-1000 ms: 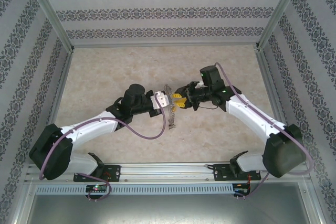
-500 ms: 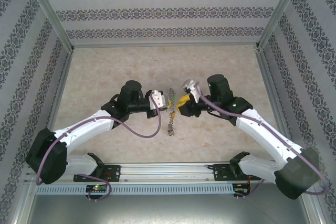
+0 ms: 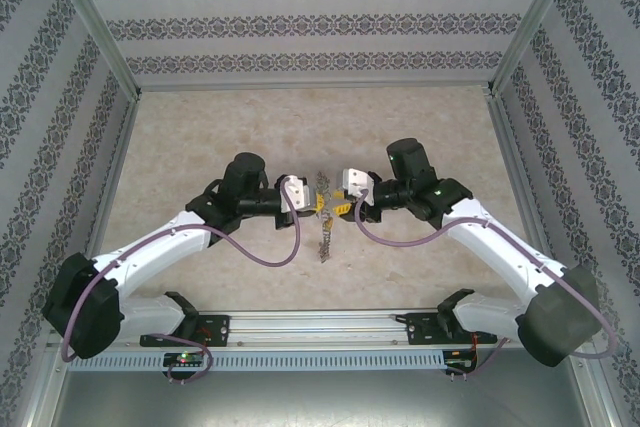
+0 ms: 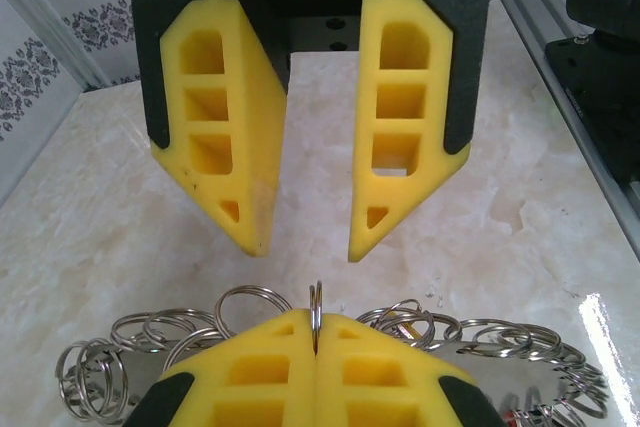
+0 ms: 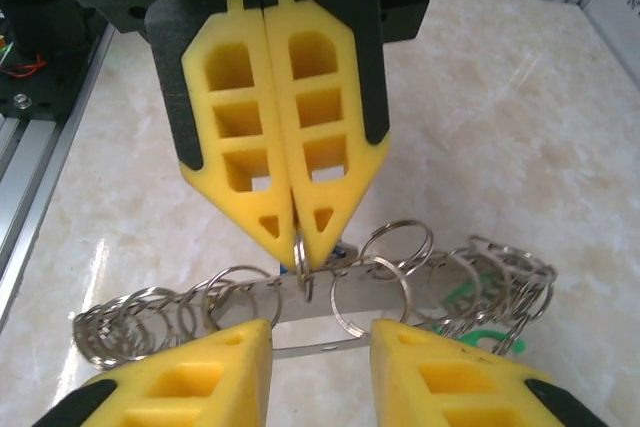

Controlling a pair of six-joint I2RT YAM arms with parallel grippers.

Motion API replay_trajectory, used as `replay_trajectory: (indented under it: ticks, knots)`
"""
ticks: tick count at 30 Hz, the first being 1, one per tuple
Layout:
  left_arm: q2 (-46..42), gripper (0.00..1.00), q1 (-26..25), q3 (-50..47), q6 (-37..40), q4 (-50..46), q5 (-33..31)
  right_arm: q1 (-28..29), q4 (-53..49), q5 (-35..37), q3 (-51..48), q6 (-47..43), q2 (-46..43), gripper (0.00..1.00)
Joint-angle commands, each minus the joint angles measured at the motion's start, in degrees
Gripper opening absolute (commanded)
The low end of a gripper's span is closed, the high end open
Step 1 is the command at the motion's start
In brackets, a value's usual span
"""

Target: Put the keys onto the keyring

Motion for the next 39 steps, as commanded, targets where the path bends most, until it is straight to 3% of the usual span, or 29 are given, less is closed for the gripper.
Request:
replay_trajectory:
  ticks: [1, 6, 14, 19, 24, 39]
  knots:
    - [-1.3, 0.0, 0.7, 2.5, 1.9, 0.0, 2.6, 1.5, -1.1, -2.5, 2.3, -2.5, 1.2, 0.31]
    - [-0.7, 0.0, 0.7, 2.5, 0.9, 1.3, 2.9, 2.5, -0.9, -1.9, 3.5, -1.7, 2.8, 0.3]
    - [-0.7, 0.0, 0.7, 2.4, 0.1, 2.3, 2.5, 2.6, -0.9, 0.7, 3.6, -0.1, 4.0, 0.0]
    - [-1.3, 0.0, 0.9, 1.9, -1.7, 2.6, 0.4, 2.5, 7.8, 3.1, 0.1, 7.6, 1.8, 0.0]
    - [-3.5, 0.12, 1.8, -1.0, -4.0, 5.4, -2.4, 2.1, 24.2, 4.9, -6.1, 20.1, -2.1, 0.0]
    - [-2.0, 0.16, 3.1, -2.7, -6.3, 8.8, -3.2, -0.1, 44.2, 2.6, -10.5, 36.6, -1.5, 0.0]
